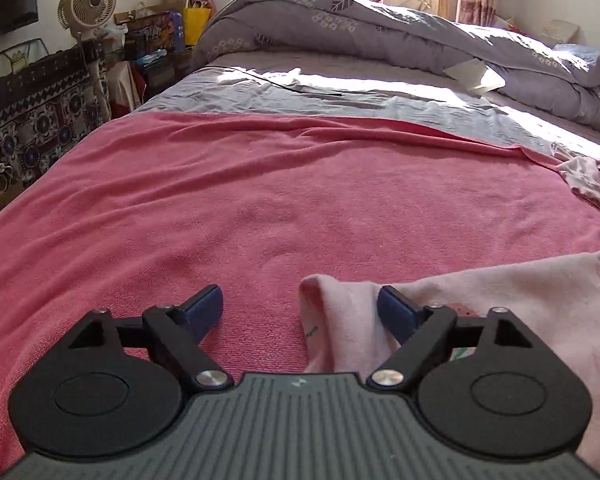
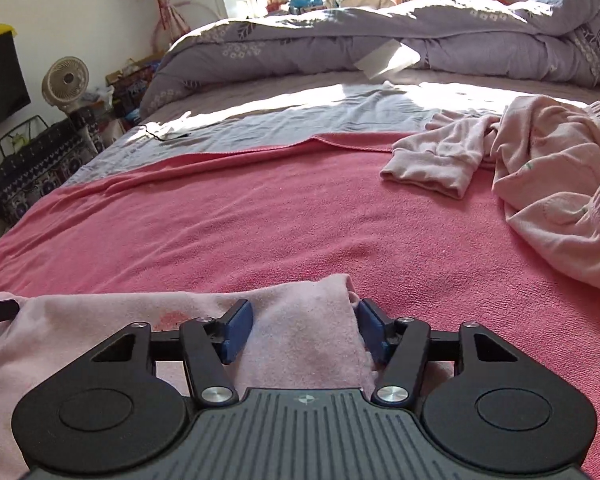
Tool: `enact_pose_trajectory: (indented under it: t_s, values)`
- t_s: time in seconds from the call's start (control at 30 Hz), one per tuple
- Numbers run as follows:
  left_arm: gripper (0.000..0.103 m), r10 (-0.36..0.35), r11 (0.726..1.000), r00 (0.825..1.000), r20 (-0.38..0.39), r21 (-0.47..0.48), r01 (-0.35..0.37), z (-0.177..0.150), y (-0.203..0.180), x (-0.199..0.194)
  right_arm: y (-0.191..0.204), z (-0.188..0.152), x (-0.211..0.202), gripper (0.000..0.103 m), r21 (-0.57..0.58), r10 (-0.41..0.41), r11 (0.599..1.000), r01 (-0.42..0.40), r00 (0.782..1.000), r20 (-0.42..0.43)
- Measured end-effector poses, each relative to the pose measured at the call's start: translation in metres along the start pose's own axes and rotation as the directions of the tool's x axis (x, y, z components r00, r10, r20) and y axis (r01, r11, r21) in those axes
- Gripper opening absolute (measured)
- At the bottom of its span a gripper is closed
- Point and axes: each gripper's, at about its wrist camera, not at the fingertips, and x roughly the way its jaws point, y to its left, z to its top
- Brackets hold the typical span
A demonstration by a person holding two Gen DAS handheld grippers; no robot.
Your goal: Fold clothes
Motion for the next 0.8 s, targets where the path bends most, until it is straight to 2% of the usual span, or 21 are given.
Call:
enact_pose_trajectory:
  t_s: [0.03,0.07,0.13,0.27,0.33,0.37,0.4,0.43,0.47,0.5,0.53,0.6,0.67,0.73,0.8]
  values:
    - [0.073,0.006,1.000,1.000,-0.021,-0.028,-0.007,-0.001,0.005,0.008,-0.001,0.000,-0.002,0.039,0.005,-0.014,1.000,0.014,1.000,0.008]
    - [0.073,0.011,0.998,0.999,-0.042,-0.055,-0.014,-0.001,0.010,0.016,-0.004,0.001,-0.003,0.027,0.015,-0.032,0.999,0.032,0.999,0.014]
    - [0.071,0.030,0.996,0.997,-0.068,-0.085,-0.035,-0.002,0.017,0.027,-0.009,0.001,-0.001,0.024,0.042,-0.045,0.998,0.044,0.999,0.012]
    - [0.074,0.108,0.992,0.993,-0.040,-0.058,-0.110,-0.006,0.019,0.023,-0.007,-0.001,0.001,0.022,0.031,-0.083,0.996,0.082,0.996,0.026]
    - [0.077,0.096,0.989,0.994,-0.043,-0.105,-0.100,-0.007,0.031,0.021,-0.005,-0.002,0.001,0.026,0.028,-0.115,0.993,0.114,0.993,0.039]
    - [0.077,0.122,0.984,0.991,-0.048,-0.121,-0.127,-0.007,0.035,0.019,-0.005,-0.002,0.001,0.033,0.032,-0.130,0.991,0.129,0.991,0.044]
    - [0.066,0.176,0.975,0.983,-0.054,-0.129,-0.181,-0.006,0.038,0.015,-0.006,-0.002,0.000,0.040,0.045,-0.147,0.988,0.145,0.988,0.049]
    - [0.061,0.245,0.960,0.968,-0.056,-0.126,-0.250,-0.005,0.040,0.011,-0.008,-0.002,0.000,0.044,0.068,-0.166,0.984,0.162,0.985,0.055]
    - [0.061,0.284,0.949,0.958,-0.044,-0.128,-0.287,-0.004,0.042,0.004,-0.011,-0.002,-0.001,0.051,0.091,-0.185,0.980,0.179,0.981,0.061]
    - [0.061,0.293,0.946,0.956,-0.024,-0.140,-0.294,-0.004,0.045,-0.004,-0.012,-0.002,-0.002,0.053,0.108,-0.204,0.975,0.196,0.976,0.071]
    - [0.061,0.262,0.953,0.965,0.005,-0.161,-0.258,-0.003,0.048,-0.015,-0.012,-0.002,-0.005,0.054,0.118,-0.225,0.970,0.214,0.970,0.087]
    - [0.064,0.156,0.973,0.984,0.082,-0.186,-0.139,-0.002,0.047,-0.041,-0.012,-0.002,-0.012,0.057,0.134,-0.254,0.962,0.238,0.959,0.122]
    - [0.072,0.090,0.989,0.985,0.151,-0.130,-0.070,-0.003,0.033,-0.063,-0.004,-0.002,-0.032,0.057,0.104,-0.233,0.971,0.215,0.946,0.226]
    - [0.080,0.026,0.999,0.980,0.198,-0.051,-0.016,-0.007,0.013,-0.077,0.010,-0.005,-0.055,0.065,0.031,-0.139,0.990,0.136,0.936,0.325]
    - [0.092,-0.020,1.000,0.975,0.220,0.001,0.021,-0.015,-0.007,-0.085,0.030,-0.012,-0.076,0.081,-0.073,-0.004,0.997,0.035,0.924,0.382]
